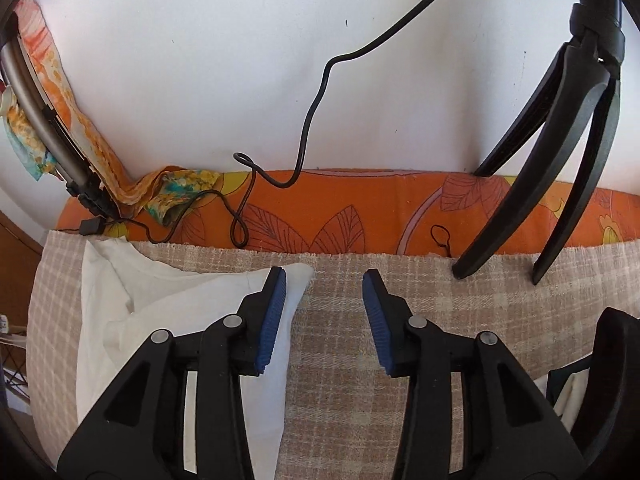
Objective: Fold small clothes
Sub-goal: 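Bring both tools down to the hem of the folded shirt strip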
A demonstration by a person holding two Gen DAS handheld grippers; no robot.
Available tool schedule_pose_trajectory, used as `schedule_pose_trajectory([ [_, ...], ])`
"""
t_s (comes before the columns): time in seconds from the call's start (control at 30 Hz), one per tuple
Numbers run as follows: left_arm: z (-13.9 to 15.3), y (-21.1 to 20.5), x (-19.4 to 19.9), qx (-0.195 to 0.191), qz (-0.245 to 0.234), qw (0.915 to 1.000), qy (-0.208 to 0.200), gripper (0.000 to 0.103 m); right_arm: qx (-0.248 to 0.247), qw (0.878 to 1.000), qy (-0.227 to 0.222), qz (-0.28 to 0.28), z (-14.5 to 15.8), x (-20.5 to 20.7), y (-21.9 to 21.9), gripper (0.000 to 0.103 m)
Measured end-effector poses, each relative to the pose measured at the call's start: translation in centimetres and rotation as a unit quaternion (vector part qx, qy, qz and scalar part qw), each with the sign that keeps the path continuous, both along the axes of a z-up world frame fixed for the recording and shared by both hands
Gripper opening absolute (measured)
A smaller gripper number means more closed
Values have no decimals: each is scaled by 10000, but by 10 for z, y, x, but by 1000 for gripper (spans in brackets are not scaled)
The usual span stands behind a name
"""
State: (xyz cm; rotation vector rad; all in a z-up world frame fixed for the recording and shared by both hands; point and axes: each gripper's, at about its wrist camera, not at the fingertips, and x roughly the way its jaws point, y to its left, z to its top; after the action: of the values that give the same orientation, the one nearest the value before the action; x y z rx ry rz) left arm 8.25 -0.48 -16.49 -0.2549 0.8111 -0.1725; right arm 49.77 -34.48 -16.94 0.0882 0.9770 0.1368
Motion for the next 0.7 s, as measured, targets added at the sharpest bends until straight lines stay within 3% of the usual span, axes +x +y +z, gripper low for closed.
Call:
schedule_pose_trajectory([
  [0.37,15,2,-10,-164,-168,9997,-39,18,521,9975,-230,429,62,-101,-17,42],
  [0.43,18,4,-15,-150,-166,9997,-96,23,531,9973,-215,469,69,-127,-19,42],
  [0.7,15,12,-32,-256,-334,9990,119,27,543,9951,45,825,58,-256,-13,42],
])
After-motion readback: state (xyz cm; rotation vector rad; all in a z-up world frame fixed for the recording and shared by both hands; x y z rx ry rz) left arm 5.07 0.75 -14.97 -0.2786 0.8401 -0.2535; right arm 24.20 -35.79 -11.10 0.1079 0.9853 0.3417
